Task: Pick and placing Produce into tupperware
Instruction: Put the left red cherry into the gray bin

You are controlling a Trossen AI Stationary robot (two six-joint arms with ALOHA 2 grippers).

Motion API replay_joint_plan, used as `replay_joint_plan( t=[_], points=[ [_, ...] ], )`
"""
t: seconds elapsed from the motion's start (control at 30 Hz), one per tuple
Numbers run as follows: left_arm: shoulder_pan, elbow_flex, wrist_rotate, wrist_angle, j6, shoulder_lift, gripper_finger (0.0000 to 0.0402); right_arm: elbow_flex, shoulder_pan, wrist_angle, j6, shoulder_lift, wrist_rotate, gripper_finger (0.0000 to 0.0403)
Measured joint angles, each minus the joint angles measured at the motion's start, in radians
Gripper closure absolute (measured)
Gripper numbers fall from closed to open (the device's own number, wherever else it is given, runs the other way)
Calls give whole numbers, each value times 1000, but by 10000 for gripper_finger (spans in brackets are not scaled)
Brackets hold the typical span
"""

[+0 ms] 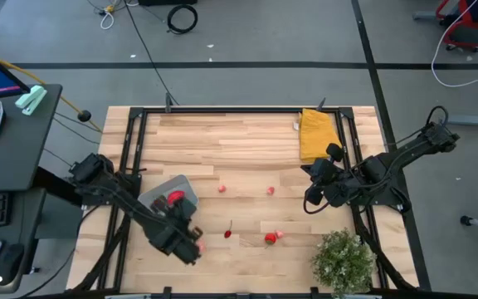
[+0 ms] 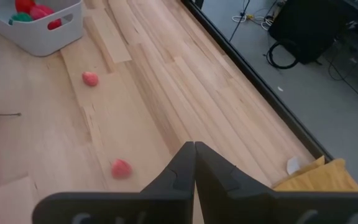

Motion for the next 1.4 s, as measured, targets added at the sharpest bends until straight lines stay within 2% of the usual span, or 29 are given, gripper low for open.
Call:
replay_joint_plan(
  t=[0.1, 0.37, 0.63, 0.77, 0.87, 0.93, 1.03, 1.13, 1.27, 1.4],
  points=[
    [17, 41, 0, -143, 13, -6, 384, 0, 0, 1, 7, 0, 0, 385],
    [46, 43, -15, -137, 112, -74, 383, 0, 0, 1, 19, 0, 0, 385],
    [198, 42, -25, -142, 288, -113, 384, 0, 0, 2, 46, 0, -28, 385],
    [268, 42, -26, -74, 405, -136, 382, 0, 0, 3, 45, 0, -52, 385],
    [297, 42, -26, -47, 494, -165, 382, 0, 0, 2, 45, 0, -59, 385],
    [308, 26, -26, -51, 500, -199, 381, 0, 0, 2, 45, 0, -62, 385],
    [314, -58, -29, -21, 471, -297, 381, 0, 0, 1, 44, 0, -74, 385],
    [299, -212, -36, 80, 373, -432, 381, 0, 0, 1, 45, 0, -84, 385],
    [256, -464, -70, 380, 298, -615, 383, 0, 0, 1, 44, 0, -88, 385],
    [235, -673, -69, 652, 274, -709, 383, 0, 0, 0, 37, 0, -88, 385]
  ],
)
